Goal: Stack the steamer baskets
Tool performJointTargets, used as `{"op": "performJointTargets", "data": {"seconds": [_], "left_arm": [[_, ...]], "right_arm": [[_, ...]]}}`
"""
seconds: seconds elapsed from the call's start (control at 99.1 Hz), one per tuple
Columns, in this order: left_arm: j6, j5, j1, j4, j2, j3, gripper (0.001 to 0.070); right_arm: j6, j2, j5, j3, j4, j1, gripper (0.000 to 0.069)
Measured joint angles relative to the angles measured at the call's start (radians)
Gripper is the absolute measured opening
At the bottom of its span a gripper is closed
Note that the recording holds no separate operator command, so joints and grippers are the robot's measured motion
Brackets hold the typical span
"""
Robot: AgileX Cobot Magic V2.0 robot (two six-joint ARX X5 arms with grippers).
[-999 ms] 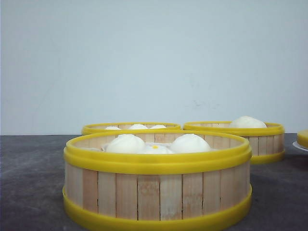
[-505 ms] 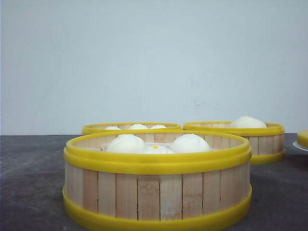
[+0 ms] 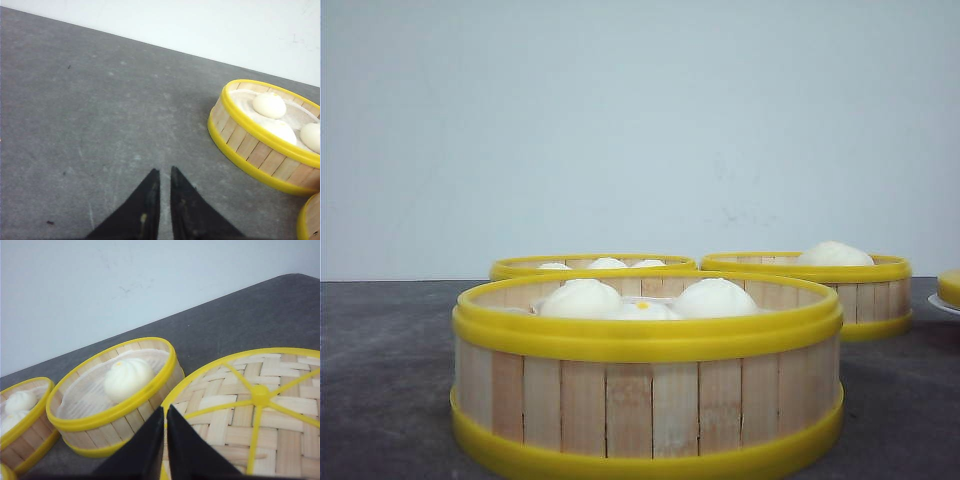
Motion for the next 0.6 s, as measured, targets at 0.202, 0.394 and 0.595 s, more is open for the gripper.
{"op": "performJointTargets", "data": {"seconds": [0.202, 0.394, 0.595], "left_arm": [[-0.034, 0.002, 0.000, 0.000, 0.000, 0.000, 0.0018], [-0.086, 0.002, 0.000, 0.002, 0.000, 0.000, 0.0018], [-0.195, 0.002, 0.000, 0.103, 0.001, 0.021, 0.0016]], "right_arm": [[0.000, 0.000, -0.007, 0.000, 0.000, 0.000, 0.0007], [0.053, 0.000, -0.006, 0.000, 0.000, 0.000, 0.0007], [0.206, 0.000, -0.005, 0.002, 0.057, 0.000, 0.0007]]}}
